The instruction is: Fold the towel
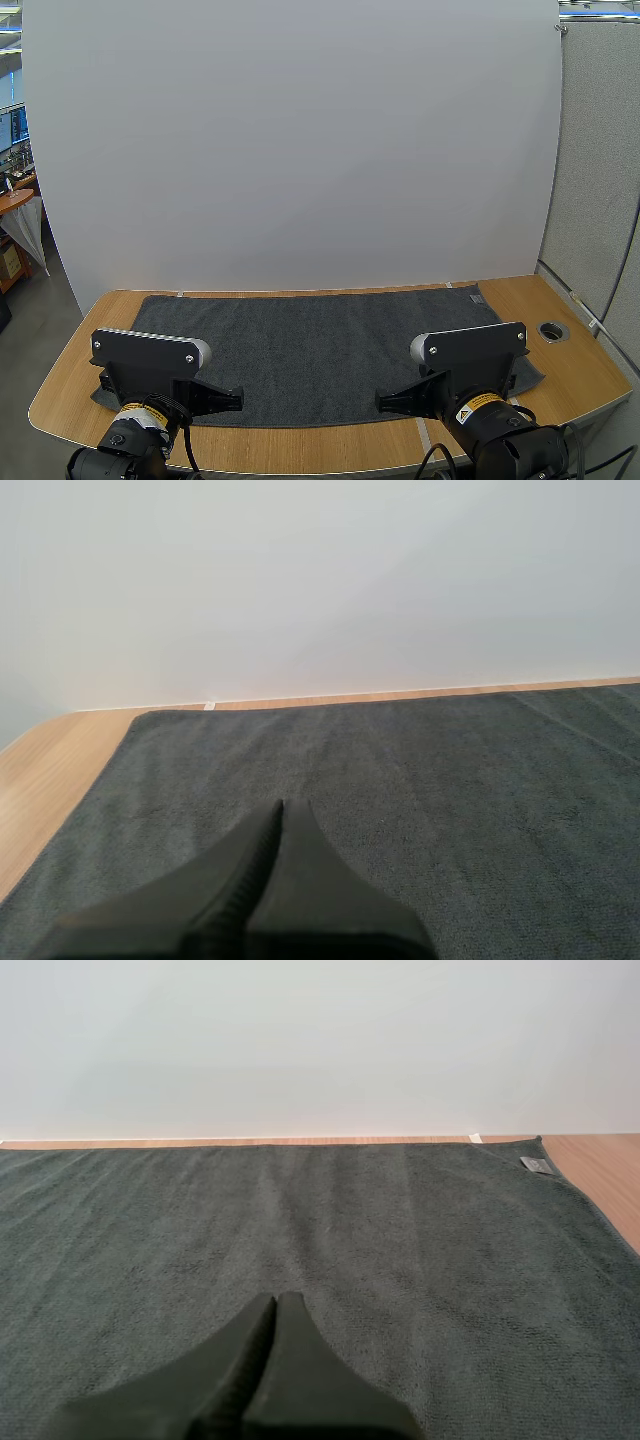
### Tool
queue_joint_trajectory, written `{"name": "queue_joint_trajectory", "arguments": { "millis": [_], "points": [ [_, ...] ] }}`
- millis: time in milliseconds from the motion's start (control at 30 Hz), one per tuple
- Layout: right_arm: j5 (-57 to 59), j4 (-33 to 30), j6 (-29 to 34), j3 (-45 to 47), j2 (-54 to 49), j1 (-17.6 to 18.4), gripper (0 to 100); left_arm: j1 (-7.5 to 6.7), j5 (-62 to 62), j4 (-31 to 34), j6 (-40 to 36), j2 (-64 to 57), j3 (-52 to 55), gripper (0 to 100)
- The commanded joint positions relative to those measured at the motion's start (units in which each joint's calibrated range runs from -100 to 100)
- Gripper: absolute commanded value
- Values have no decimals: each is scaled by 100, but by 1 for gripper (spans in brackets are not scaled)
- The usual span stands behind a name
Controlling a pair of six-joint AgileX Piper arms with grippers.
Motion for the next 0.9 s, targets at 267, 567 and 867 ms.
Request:
{"name": "queue_joint_trajectory", "arguments": {
  "millis": [267, 567, 867],
  "points": [
    [-66, 12, 16, 23, -35, 3, 0, -3, -139, -93, -5, -41, 0, 0],
    [-66, 95, 16, 23, -35, 3, 0, -3, -139, -93, -5, -41, 0, 0],
    [-93, -14, 16, -376, 187, -205, 0, -3, -139, -93, -5, -41, 0, 0]
  ]
}}
